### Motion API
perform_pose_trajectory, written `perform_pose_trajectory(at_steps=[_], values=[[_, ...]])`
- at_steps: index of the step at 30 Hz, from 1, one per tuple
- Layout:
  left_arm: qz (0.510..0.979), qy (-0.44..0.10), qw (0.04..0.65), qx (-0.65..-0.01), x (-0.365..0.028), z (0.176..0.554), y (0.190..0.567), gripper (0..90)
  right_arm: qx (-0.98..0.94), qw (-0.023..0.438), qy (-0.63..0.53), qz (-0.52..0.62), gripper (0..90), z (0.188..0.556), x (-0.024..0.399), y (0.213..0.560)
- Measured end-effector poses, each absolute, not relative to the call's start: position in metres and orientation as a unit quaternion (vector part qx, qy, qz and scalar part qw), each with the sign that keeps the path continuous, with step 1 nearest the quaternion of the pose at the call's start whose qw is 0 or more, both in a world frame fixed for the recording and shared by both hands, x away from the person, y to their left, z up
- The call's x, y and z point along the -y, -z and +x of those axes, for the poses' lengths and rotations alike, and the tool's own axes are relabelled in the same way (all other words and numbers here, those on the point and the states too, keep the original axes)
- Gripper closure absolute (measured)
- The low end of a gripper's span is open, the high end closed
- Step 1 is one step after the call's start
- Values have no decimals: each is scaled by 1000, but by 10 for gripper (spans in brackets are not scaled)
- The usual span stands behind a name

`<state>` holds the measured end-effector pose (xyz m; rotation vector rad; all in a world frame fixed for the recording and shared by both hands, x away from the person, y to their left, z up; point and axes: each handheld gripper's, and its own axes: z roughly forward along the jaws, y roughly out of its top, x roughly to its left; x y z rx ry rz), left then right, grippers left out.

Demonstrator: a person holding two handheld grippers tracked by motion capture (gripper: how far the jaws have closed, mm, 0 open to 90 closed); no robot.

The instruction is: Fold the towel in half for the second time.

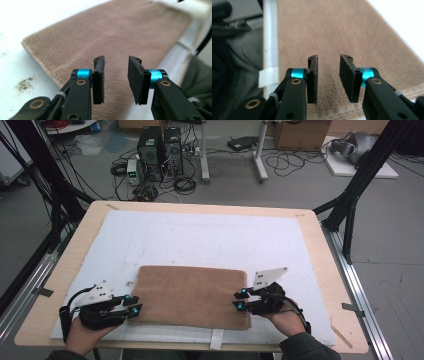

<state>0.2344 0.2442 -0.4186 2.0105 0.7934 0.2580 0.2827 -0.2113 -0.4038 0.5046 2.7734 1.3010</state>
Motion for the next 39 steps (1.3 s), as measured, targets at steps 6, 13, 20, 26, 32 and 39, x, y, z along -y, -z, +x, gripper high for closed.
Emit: perform_pose_trajectory(at_steps=[6, 13, 20, 26, 32, 39], values=[[832, -89, 443, -323, -235, 240, 439, 820, -907, 2, -391, 156, 793, 284, 202, 433], [818, -87, 478, -309, -242, 237, 417, 786, -891, 22, -416, 179, 731, 293, 218, 415], [793, -150, 481, -343, -243, 275, 402, 582, -878, 100, -404, 235, 516, 329, 224, 403], [789, -160, 420, -420, -243, 325, 427, 507, -885, 89, -380, 256, 536, 357, 215, 425], [798, -155, 418, -404, -237, 326, 430, 817, -887, 73, -383, 246, 851, 361, 212, 417], [790, -153, 435, -404, -239, 321, 426, 786, -886, 95, -366, 267, 829, 378, 214, 408]])
